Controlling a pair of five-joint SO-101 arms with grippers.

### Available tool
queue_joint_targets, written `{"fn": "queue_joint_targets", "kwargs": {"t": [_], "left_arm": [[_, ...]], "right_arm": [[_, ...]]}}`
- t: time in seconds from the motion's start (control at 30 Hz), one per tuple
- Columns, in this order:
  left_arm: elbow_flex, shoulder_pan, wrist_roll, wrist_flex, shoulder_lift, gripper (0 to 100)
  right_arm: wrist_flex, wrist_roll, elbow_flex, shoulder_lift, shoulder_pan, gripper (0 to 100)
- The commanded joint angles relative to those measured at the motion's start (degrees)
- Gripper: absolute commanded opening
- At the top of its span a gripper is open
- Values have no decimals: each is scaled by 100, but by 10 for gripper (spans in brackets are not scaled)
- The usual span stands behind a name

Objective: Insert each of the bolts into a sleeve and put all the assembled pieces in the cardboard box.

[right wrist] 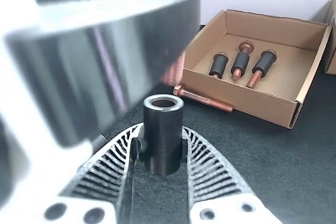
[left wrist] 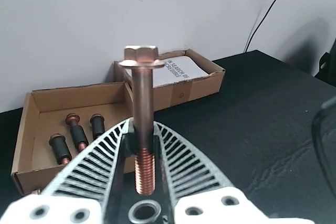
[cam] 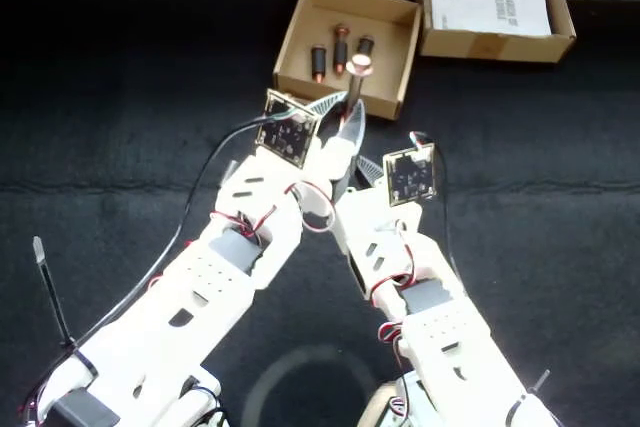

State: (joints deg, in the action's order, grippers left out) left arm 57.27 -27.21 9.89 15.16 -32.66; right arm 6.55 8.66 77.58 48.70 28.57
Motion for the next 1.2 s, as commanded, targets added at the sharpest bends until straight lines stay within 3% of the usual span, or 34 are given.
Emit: {"fn": "queue_joint_targets", "kwargs": {"t": [0.0, 0.63, 1.03, 1.17], "left_arm": [[22, 66, 62, -9, -75, 8], [1218, -84, 79, -9, -629, 8], [119, -110, 70, -26, -189, 8], [-22, -119, 70, -431, -84, 8]], "right_arm": [[84, 18, -84, 154, 40, 6], [92, 18, -92, 101, 13, 6], [75, 18, -92, 119, 40, 6], [75, 18, -92, 145, 40, 6]]}}
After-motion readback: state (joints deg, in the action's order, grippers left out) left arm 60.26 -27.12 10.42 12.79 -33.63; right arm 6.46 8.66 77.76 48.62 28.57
